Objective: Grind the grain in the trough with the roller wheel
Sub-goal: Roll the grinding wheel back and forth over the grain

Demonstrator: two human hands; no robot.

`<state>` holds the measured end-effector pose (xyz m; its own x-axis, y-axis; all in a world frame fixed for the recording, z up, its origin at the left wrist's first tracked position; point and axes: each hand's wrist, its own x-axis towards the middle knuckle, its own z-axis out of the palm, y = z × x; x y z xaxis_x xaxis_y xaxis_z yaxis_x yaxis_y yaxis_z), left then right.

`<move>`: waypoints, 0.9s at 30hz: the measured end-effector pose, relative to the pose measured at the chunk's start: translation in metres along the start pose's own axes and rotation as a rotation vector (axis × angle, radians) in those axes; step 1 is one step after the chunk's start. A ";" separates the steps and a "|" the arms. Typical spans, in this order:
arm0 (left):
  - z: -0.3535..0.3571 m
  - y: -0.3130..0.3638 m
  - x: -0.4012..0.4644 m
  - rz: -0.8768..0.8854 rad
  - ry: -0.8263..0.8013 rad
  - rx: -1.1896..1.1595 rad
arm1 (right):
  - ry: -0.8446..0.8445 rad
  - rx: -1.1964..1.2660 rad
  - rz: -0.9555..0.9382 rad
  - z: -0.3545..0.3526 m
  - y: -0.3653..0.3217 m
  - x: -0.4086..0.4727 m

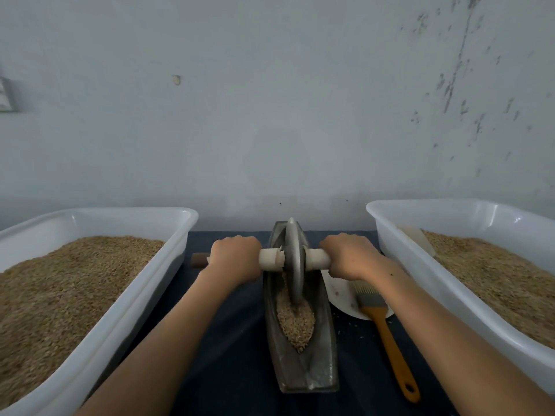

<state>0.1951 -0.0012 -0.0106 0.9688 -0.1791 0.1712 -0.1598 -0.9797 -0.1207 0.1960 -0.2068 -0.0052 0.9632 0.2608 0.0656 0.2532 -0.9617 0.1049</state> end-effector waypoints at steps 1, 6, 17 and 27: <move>0.001 0.001 0.000 -0.006 0.059 0.016 | 0.058 0.000 0.005 0.003 0.000 0.001; 0.003 0.000 0.003 0.004 0.057 0.019 | 0.043 0.007 0.017 0.004 0.002 0.003; -0.003 -0.007 0.004 0.029 -0.217 -0.049 | -0.243 0.072 0.011 -0.009 0.000 -0.001; 0.005 -0.006 0.003 0.028 0.023 -0.032 | 0.069 -0.020 0.003 0.002 -0.002 0.001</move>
<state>0.1997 0.0051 -0.0138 0.9594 -0.2081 0.1903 -0.1932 -0.9766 -0.0940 0.1968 -0.2051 -0.0076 0.9553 0.2635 0.1339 0.2476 -0.9608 0.1244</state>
